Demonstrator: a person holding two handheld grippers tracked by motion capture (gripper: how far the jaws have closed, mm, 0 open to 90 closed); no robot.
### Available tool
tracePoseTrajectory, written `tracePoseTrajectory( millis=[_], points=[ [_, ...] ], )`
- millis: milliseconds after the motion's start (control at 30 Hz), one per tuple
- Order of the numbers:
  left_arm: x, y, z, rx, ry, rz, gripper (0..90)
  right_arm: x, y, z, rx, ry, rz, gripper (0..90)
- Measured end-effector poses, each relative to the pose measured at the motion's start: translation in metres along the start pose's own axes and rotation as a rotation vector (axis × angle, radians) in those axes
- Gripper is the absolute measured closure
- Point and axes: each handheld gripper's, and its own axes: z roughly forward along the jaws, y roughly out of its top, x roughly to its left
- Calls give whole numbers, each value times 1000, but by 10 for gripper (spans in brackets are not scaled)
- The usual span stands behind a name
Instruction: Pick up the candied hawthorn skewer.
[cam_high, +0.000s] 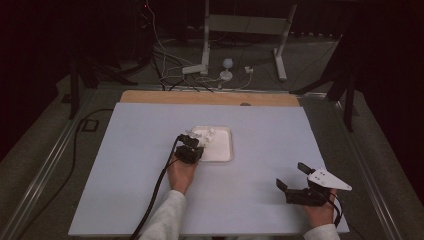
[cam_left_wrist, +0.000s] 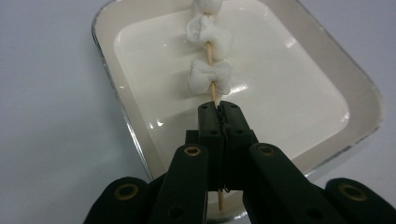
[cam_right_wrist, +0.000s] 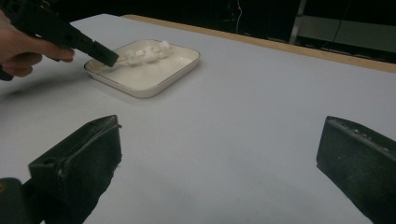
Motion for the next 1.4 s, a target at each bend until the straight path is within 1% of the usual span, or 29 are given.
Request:
tracePoseTrajectory(
  millis=[167, 233, 267, 300, 367, 467, 533, 600, 667, 733, 767, 867, 1000, 1067, 1233, 1333, 1400],
  points=[
    [1, -3, -4, 29, -14, -2, 900, 1, 0, 0, -1, 2, -3, 1],
    [2, -4, -3, 54, -11, -3, 897, 1, 0, 0, 0, 2, -3, 1],
    [3, -5, -1, 77, -21, -5, 886, 1, 0, 0, -1, 2, -4, 1],
    [4, -5, 0, 83, -35, -9, 886, 1, 0, 0, -2, 1, -3, 1],
    [4, -4, 0, 80, -29, -10, 893, 1, 0, 0, -1, 0, -4, 1],
    [5, -5, -1, 73, -31, -5, 900, 1, 0, 0, -2, 0, -1, 1],
    [6, -6, -2, 65, -48, -12, 900, 0, 0, -1, -4, -2, -3, 1],
    [7, -6, -5, 54, -54, -15, 900, 0, 0, -1, -4, -2, -2, 1],
    [8, -7, -8, 33, -77, -16, 900, 1, 0, 0, 0, -2, -1, 1],
    [9, -8, -11, 23, -81, -10, 900, 1, 0, 0, 1, -2, -2, 1],
    [10, -9, -12, 14, -91, -14, 900, 1, 0, 0, 0, -1, -4, 1],
    [11, -11, -17, 0, -101, -14, 900, 1, 0, 0, 1, -1, -3, 1],
    [15, -13, -24, -13, -111, -16, 900, 1, 0, 0, 0, -2, -2, 1],
    [17, -14, -28, -29, -121, -18, 900, 1, 0, 0, 1, -1, -3, 1],
    [21, -18, -37, -51, -135, -13, 900, 1, 0, 0, 2, -1, -3, 1],
    [23, -19, -44, -75, -155, -12, 900, 1, 1, 1, 0, -1, -3, 1],
    [23, -20, -50, -87, -156, -5, 900, 1, 0, 1, 2, 1, 1, 1]
  ],
)
